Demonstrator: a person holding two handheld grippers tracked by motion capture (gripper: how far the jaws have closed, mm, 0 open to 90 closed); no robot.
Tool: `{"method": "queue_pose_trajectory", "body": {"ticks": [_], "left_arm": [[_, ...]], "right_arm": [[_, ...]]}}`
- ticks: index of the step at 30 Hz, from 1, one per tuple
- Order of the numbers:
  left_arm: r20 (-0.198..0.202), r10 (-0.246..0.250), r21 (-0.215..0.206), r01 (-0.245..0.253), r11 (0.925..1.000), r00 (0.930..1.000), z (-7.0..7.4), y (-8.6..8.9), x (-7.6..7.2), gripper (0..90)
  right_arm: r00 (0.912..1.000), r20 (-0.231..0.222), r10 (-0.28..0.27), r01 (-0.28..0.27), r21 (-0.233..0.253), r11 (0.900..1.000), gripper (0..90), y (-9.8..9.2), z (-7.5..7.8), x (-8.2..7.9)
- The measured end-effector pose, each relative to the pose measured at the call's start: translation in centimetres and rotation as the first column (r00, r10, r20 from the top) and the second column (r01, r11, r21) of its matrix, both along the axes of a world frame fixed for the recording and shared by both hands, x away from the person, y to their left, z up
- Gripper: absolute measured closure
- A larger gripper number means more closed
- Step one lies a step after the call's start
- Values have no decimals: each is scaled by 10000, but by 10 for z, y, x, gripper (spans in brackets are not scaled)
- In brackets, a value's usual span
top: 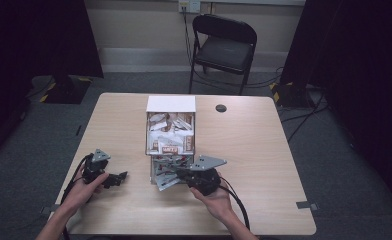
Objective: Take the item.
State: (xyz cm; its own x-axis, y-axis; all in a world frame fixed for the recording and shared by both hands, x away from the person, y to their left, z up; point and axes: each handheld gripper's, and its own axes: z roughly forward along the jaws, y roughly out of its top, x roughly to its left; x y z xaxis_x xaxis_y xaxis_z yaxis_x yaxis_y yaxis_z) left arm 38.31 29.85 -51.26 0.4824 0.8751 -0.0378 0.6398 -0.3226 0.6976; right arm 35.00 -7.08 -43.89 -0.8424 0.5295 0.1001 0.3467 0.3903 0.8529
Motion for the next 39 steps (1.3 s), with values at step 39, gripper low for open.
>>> {"method": "queue_pose_trajectory", "body": {"ticks": [39], "left_arm": [[2, 5, 6, -5, 10000, 10000, 0, 0, 0, 0]], "right_arm": [[9990, 217, -381, 354, 1115, 9931, 900, -35, 31, -10]]}}
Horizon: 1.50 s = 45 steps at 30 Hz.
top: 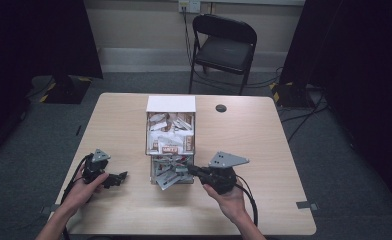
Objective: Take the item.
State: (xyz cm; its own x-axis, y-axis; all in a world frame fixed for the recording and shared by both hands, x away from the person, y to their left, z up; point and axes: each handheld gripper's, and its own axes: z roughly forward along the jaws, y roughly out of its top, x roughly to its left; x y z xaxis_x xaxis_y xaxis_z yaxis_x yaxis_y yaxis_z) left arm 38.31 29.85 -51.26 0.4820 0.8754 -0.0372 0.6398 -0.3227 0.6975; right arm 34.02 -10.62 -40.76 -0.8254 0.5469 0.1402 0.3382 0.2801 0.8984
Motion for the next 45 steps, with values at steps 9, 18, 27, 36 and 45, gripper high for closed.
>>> {"method": "queue_pose_trajectory", "body": {"ticks": [9, 18, 27, 36, 45], "left_arm": [[-1, -3, -4, 3, 10000, 10000, 0, 0, 0, 0], [-1, -4, -2, 4, 10000, 10000, 0, 0, 0, 0], [0, -1, -4, 1, 10000, 10000, 0, 0, 0, 0], [0, 0, -8, 0, 10000, 10000, 0, 0, 0, 0], [-1, -3, 7, 3, 10000, 10000, 0, 0, 0, 0]], "right_arm": [[10000, 6, -27, 27, 178, 9998, 900, -6, 4, -4], [10000, 66, -52, 50, 282, 9996, 900, -12, 8, -9], [9992, 281, -269, 258, 411, 9988, 900, -25, 16, -14], [9978, 230, -629, 623, 293, 9976, 900, -40, 13, -13], [9946, 111, -1037, 1033, 283, 9942, 900, -59, 12, -10]]}}
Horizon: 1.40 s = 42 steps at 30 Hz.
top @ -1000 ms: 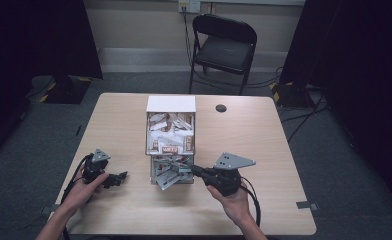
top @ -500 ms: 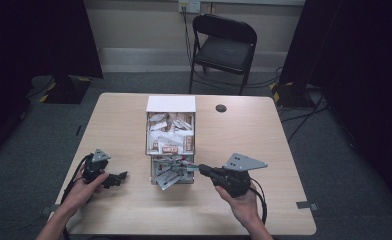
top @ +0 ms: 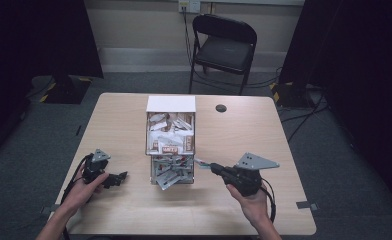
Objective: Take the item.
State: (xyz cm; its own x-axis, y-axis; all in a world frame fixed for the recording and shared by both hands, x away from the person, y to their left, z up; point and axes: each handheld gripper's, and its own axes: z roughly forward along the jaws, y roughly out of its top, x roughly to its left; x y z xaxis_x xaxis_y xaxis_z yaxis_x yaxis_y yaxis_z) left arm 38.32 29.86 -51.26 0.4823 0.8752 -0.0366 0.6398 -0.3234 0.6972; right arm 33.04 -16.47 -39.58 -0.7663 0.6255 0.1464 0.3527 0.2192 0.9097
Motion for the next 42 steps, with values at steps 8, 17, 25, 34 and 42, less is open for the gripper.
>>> {"method": "queue_pose_trajectory", "body": {"ticks": [8, 17, 25, 34, 42], "left_arm": [[-2, 0, 1, 0, 10000, 10000, 0, 0, 0, 0], [-3, -7, 3, 7, 10000, 10000, 0, 0, 0, 0], [-1, -1, 2, 1, 10000, 10000, 0, 0, 0, 0], [-1, -2, 3, 2, 10000, 10000, 0, 0, 0, 0], [0, -2, 2, 2, 10000, 10000, 0, 0, 0, 0]], "right_arm": [[9994, 58, -349, 349, -77, 9994, 900, -15, 3, 6], [9978, -17, -665, 665, -172, 9976, 900, -26, 4, 22], [9968, -6, -802, 802, -209, 9966, 900, -26, 7, 37], [9957, -208, -899, 891, -393, 9953, 900, -18, 6, 63], [9936, -470, -1023, 998, -519, 9937, 900, -14, 2, 84]]}}
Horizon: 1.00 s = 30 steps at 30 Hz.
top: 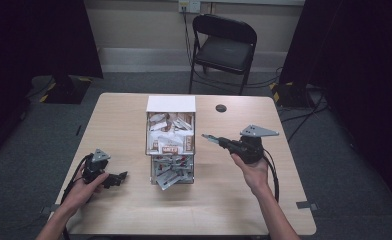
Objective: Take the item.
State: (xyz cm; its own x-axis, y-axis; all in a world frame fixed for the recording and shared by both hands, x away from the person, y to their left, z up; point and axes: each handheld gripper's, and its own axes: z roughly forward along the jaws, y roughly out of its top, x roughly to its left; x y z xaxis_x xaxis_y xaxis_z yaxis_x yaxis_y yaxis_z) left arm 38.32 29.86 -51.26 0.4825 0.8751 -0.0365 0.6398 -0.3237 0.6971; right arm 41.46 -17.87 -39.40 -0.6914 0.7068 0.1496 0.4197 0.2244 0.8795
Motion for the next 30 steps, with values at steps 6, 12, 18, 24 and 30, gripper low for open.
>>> {"method": "queue_pose_trajectory", "body": {"ticks": [6, 12, 18, 24, 30], "left_arm": [[0, 2, -4, -2, 10000, 10000, 0, 0, 0, 0], [-1, 0, 0, 0, 10000, 10000, 0, 0, 0, 0], [-1, 0, 0, 0, 10000, 10000, 0, 0, 0, 0], [0, 2, 1, -2, 10000, 10000, 0, 0, 0, 0], [1, 3, -1, -3, 10000, 10000, 0, 0, 0, 0]], "right_arm": [[9998, -82, -186, 185, -44, 9998, 900, 0, 0, 14], [9994, -231, -265, 259, -242, 9994, 900, 3, -5, 25], [9993, -288, -231, 220, -366, 9991, 900, 6, -10, 29], [9985, -499, -242, 223, -381, 9990, 900, 8, -20, 32], [9967, -738, -333, 288, -619, 9977, 900, 8, -30, 34]]}}
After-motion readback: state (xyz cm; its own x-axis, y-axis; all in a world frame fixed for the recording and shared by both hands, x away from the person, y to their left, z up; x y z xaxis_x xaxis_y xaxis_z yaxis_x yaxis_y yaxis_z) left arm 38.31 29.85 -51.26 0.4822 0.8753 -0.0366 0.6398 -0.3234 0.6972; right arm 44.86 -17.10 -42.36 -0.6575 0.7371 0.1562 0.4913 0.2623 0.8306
